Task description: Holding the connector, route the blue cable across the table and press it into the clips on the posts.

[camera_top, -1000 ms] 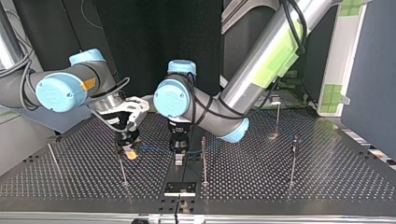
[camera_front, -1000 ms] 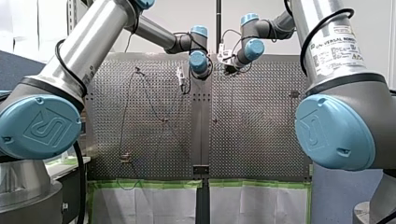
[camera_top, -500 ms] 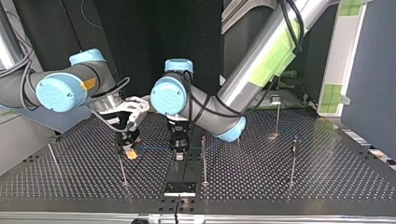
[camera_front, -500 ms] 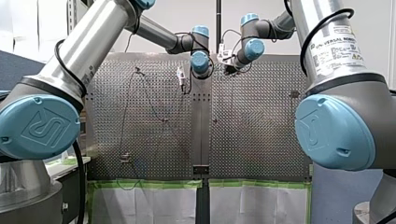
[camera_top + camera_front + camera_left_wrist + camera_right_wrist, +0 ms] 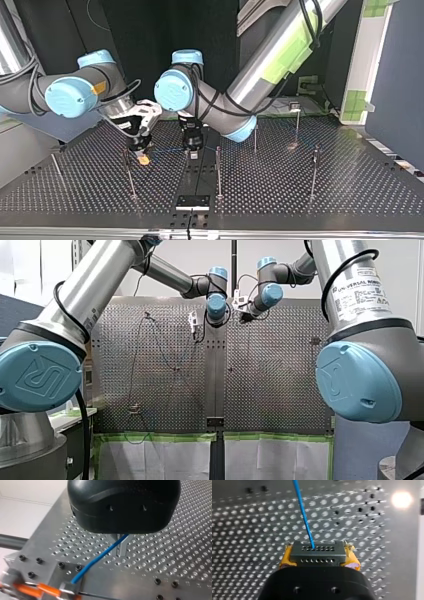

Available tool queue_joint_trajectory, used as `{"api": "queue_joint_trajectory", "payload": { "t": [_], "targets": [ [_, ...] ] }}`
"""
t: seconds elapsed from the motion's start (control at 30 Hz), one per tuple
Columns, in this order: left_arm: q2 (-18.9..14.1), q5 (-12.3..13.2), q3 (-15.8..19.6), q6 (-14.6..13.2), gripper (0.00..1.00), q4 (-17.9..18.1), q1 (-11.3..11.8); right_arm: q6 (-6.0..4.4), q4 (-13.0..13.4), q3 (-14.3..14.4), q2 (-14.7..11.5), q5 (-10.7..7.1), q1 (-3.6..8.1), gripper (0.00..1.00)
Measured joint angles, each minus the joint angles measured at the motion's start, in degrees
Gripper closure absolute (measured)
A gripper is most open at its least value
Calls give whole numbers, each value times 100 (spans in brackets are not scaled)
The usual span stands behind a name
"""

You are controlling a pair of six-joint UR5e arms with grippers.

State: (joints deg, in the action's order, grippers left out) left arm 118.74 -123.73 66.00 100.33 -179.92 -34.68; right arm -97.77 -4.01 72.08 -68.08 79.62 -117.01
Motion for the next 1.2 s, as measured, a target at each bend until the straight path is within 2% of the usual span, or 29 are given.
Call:
{"api": "queue_joint_trajectory", "payload": {
  "t": [0.33, 0.57, 0.97, 1.2],
  "targets": [
    [-376, 2, 494, 5, 100, 461, -128, 27, 9, 527, 0, 24, 6, 100],
    [-398, 217, 808, 53, 100, 780, -167, 72, 23, 835, -3, 20, 21, 100],
    [-368, 375, 1377, 202, 100, 1347, 47, 100, 25, 933, -11, 31, 34, 100],
    [-357, 635, 1714, 168, 100, 1686, -8, 112, 41, 967, -11, 36, 35, 100]
  ]
}}
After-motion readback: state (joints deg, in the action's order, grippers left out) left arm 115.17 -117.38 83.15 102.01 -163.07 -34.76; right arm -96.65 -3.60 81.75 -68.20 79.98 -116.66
